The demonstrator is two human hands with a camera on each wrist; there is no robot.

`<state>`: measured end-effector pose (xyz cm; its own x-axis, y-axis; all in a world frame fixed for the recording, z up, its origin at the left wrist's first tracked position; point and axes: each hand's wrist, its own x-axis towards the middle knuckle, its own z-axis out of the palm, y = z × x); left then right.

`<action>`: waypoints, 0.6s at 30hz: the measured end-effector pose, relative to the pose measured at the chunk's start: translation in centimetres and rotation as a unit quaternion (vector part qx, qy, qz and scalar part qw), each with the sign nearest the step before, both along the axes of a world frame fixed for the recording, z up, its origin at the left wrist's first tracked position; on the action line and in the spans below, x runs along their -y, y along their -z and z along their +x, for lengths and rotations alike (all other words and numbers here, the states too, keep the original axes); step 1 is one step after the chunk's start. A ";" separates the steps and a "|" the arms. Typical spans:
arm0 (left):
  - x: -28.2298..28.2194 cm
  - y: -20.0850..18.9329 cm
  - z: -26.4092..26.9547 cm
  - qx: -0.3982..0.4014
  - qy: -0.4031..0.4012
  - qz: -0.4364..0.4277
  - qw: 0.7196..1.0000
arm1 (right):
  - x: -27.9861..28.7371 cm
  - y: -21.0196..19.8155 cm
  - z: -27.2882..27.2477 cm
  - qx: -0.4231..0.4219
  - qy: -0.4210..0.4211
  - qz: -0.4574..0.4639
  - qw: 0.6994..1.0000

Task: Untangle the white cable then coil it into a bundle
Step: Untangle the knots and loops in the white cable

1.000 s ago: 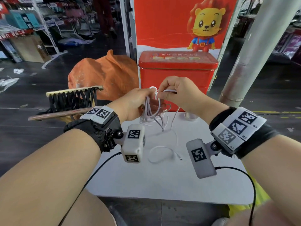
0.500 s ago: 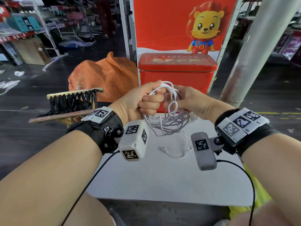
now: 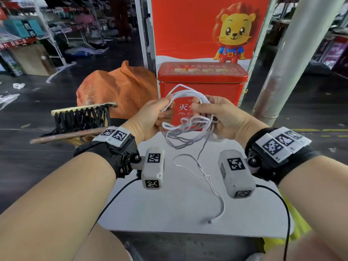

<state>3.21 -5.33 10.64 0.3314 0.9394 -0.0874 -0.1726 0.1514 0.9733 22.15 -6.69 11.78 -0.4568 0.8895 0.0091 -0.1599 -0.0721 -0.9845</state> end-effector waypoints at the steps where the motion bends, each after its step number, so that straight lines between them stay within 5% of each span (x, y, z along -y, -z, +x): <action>1: 0.0 0.1 0.0 0.000 -0.001 0.000 1.000 | 0.0 0.0 0.0 0.014 0.000 0.008 1.000; 6: 0.0 -0.3 0.2 0.005 -0.030 -0.003 1.000 | -0.1 -0.9 -0.1 0.187 -0.024 0.036 0.981; 10: 0.0 -0.9 0.7 0.012 -0.046 -0.011 0.999 | -0.1 -1.2 -0.7 0.414 -0.022 0.135 0.900; 14: -0.1 -1.4 0.7 0.034 -0.015 -0.038 0.999 | -0.6 -0.7 -0.8 0.531 0.025 0.205 0.822; 16: -0.2 -1.6 0.5 0.042 0.011 -0.046 0.998 | -0.8 -0.4 -0.4 0.525 0.062 0.195 0.826; 18: -0.2 -1.9 0.1 0.057 0.022 -0.053 0.997 | -1.0 0.1 0.3 0.459 0.113 0.156 0.867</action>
<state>3.34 -5.09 12.50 0.3854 0.9112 -0.1453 -0.2718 0.2626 0.9258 22.44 -5.64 11.70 -0.2143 0.9767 -0.0097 0.7268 0.1528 -0.6696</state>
